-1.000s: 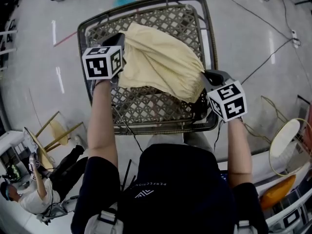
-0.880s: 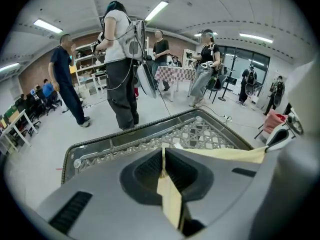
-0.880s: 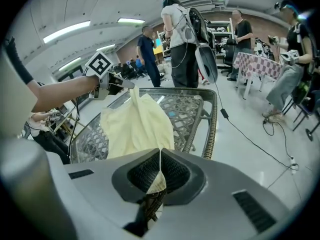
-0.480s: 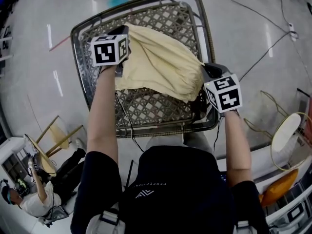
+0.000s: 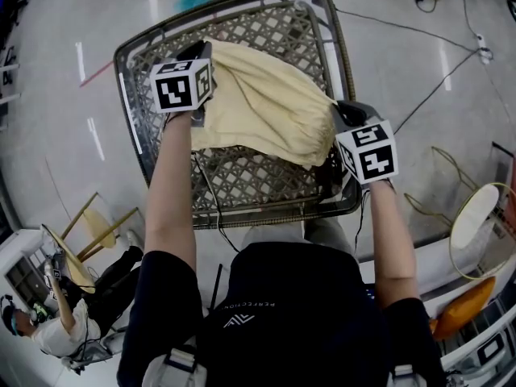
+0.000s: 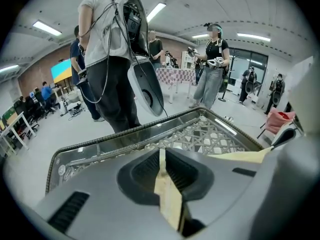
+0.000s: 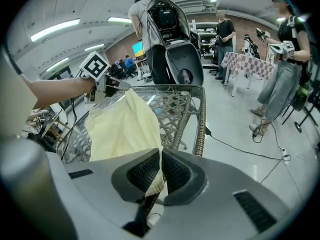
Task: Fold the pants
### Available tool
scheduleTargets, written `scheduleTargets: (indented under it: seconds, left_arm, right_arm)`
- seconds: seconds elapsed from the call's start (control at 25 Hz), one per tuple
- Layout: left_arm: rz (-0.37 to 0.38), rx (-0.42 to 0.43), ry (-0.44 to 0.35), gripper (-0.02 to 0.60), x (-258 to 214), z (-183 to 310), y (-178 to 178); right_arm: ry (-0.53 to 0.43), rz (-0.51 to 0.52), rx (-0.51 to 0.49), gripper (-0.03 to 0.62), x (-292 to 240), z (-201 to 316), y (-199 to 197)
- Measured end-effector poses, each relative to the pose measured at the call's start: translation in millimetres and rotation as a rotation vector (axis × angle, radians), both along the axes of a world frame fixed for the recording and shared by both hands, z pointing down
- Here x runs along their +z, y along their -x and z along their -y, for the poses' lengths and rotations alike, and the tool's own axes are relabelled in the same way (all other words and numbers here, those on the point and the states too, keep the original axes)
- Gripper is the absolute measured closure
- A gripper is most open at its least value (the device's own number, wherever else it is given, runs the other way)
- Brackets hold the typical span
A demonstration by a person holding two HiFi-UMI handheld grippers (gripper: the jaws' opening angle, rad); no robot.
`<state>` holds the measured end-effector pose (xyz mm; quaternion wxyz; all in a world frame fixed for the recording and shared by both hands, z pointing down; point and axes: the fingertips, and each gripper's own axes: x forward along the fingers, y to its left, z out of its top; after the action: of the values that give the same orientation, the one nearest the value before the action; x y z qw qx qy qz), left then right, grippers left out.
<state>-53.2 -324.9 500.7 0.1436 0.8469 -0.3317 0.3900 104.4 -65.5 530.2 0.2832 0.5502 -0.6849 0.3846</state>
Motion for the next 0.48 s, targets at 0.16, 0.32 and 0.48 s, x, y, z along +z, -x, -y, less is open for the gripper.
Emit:
scheduleTargets:
  seconds: [0.16, 0.32, 0.48]
  left_arm:
    - [-0.005, 0.011, 0.003, 0.529, 0.9, -1.5, -1.9]
    - [-0.004, 0.031, -0.008, 0.485, -1.1, -3.7, -2.3]
    - [-0.001, 0.041, -0.025, 0.472, -2.8, -5.3, -0.5]
  right_arm:
    - [-0.010, 0.001, 0.007, 0.554, -0.4, 0.7, -0.1]
    - [-0.022, -0.008, 0.010, 0.554, -1.3, 4.4, -0.3]
    - [-0.028, -0.013, 0.008, 0.554, -1.6, 6.9, -0.8]
